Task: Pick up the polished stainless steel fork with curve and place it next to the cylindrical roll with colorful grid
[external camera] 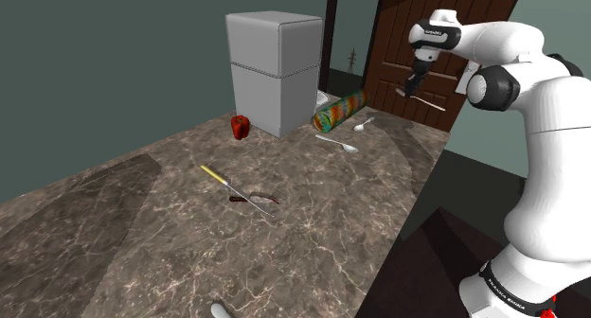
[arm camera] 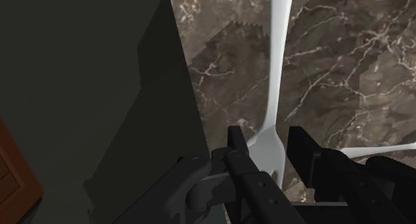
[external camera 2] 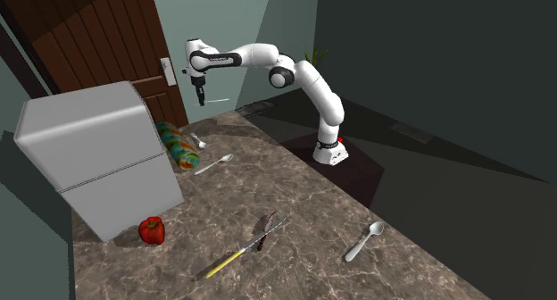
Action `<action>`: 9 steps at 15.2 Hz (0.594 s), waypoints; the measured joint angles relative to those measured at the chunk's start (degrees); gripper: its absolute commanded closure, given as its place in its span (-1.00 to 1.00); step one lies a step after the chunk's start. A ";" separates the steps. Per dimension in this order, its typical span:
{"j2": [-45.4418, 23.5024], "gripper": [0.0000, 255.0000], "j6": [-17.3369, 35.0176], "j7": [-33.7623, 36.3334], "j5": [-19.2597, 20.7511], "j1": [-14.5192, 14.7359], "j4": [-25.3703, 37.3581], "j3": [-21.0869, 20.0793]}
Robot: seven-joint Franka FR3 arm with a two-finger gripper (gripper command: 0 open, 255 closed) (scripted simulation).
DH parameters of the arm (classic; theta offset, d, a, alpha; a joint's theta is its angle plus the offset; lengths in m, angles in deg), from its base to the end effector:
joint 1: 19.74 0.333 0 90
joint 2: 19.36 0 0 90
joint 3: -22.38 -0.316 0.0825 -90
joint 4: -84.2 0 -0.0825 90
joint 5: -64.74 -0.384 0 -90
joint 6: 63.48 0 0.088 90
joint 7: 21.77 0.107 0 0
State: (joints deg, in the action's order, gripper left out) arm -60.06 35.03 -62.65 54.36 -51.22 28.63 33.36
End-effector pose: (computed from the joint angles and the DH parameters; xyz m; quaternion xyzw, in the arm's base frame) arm 0.5972 -0.4556 0.4606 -0.9993 0.0007 -0.0367 0.0051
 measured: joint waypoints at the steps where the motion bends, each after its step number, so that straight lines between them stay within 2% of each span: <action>1: 0.19 1.00 0.96 -0.04 0.01 0.16 -1.14 0.00; 9: 0.68 1.00 7.45 -0.77 -0.15 0.68 -8.21 -0.02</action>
State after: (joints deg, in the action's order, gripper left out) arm -59.38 42.48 -63.42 54.22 -50.54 20.43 33.35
